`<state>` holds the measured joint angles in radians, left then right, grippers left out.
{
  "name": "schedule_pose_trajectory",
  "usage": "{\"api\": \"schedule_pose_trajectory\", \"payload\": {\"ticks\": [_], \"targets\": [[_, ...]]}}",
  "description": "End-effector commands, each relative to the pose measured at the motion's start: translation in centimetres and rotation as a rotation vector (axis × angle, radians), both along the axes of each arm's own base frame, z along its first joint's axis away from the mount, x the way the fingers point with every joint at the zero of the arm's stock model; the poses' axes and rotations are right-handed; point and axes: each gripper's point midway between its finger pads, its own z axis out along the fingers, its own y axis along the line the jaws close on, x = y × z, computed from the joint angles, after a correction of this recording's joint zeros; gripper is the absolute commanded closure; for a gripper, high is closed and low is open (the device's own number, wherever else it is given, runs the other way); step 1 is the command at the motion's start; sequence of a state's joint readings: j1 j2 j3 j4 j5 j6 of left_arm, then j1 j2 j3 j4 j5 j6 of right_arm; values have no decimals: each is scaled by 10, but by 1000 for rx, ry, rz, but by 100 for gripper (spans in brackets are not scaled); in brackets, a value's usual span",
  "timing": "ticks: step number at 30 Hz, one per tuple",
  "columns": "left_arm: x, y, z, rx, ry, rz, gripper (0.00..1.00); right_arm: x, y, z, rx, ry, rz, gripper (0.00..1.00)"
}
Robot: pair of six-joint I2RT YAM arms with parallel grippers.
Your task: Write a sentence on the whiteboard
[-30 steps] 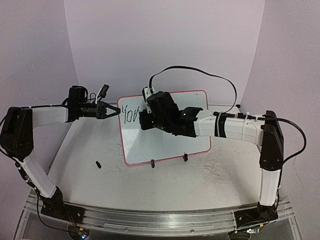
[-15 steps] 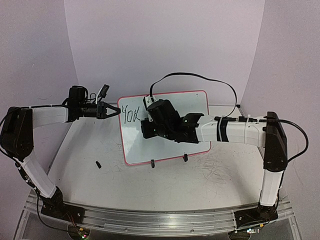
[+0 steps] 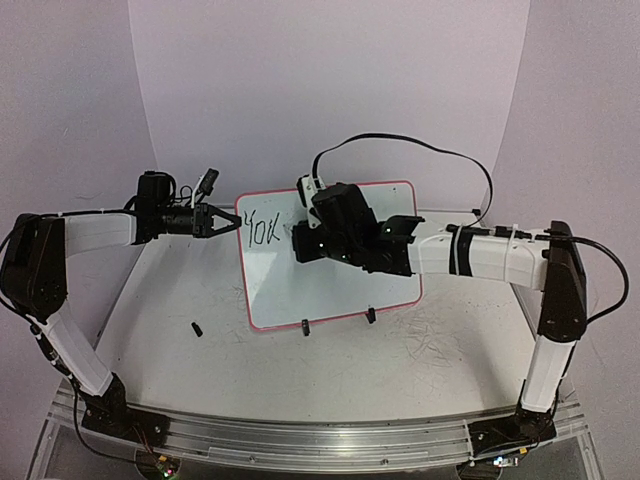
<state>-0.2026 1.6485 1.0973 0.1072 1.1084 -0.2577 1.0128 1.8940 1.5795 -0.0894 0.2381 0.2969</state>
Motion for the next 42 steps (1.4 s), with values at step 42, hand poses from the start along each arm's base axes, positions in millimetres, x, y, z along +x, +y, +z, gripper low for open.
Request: {"api": "schedule_pose_trajectory", "payload": {"ticks": [42], "targets": [[-4,-6,15,-1,-42,16,99,-30,-6,77,73,-155,56,100]]}}
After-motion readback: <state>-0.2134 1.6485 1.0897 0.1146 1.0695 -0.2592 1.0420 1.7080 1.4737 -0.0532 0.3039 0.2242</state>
